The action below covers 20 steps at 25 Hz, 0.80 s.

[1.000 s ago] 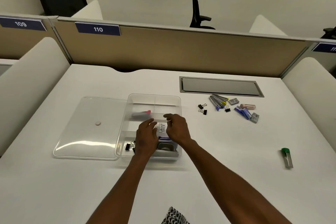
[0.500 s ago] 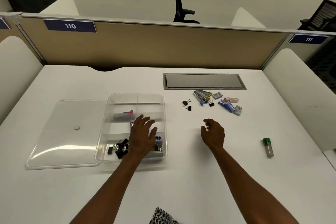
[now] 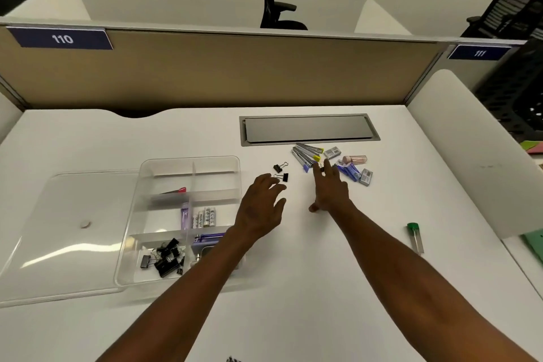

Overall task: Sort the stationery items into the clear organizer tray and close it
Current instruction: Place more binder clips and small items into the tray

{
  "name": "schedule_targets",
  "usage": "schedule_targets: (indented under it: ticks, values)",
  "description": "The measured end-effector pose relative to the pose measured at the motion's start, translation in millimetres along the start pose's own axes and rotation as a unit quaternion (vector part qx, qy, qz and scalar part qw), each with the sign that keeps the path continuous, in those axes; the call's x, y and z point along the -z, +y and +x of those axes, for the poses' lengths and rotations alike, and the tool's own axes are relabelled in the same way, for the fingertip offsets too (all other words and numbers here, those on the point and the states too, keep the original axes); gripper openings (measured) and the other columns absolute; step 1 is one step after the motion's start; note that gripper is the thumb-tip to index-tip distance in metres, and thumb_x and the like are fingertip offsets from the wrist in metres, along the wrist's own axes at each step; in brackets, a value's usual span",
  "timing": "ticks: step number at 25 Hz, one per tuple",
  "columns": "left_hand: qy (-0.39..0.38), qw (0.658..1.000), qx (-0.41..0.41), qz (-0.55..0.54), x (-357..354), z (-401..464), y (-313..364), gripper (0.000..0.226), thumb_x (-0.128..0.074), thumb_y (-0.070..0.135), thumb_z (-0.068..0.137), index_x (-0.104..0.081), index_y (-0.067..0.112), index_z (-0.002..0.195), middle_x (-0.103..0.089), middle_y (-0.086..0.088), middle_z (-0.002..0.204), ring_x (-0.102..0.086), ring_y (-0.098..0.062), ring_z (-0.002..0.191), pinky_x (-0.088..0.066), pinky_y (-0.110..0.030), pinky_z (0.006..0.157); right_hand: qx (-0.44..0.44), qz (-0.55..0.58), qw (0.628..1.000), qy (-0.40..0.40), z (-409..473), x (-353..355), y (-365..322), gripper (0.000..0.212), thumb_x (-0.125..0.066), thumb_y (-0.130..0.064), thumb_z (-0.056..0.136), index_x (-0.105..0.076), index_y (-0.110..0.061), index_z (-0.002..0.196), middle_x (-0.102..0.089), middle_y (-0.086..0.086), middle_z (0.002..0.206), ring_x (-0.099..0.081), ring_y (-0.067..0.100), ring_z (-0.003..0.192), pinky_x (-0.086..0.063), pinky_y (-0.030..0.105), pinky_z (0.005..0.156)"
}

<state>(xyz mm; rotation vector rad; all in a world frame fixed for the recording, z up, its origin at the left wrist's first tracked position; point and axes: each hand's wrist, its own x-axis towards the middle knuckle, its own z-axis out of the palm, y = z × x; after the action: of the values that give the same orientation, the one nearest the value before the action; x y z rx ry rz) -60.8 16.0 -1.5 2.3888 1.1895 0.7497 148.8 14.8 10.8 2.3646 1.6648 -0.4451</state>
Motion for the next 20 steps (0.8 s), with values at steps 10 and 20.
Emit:
schedule_targets:
  ticks: [10,20]
  values:
    - [-0.212,0.967,0.022,0.14,-44,67,-11,0.051,-0.051,0.009,0.092,-0.043,0.016,0.142,-0.045,-0.01,0.144,-0.042,-0.031,0.131,-0.043,-0.041,0.1,0.031,-0.029,0.998,-0.041,29,-2,9,0.116,-0.093,-0.045,0.057,-0.033,-0.009,0.148,-0.017,0.015,0.159,-0.031,0.034,0.141,-0.045,0.043,0.105]
    - [-0.233,0.958,0.056,0.155,-68,84,-9,0.025,-0.05,0.006,0.095,-0.055,0.003,0.119,-0.045,-0.019,0.135,-0.055,-0.033,0.108,-0.048,-0.039,0.092,0.006,0.029,1.0,0.003,17,-23,7,0.063,-0.089,-0.032,0.069,-0.058,-0.01,0.12,-0.051,0.013,0.128,-0.054,0.028,0.114,-0.049,0.034,0.089]
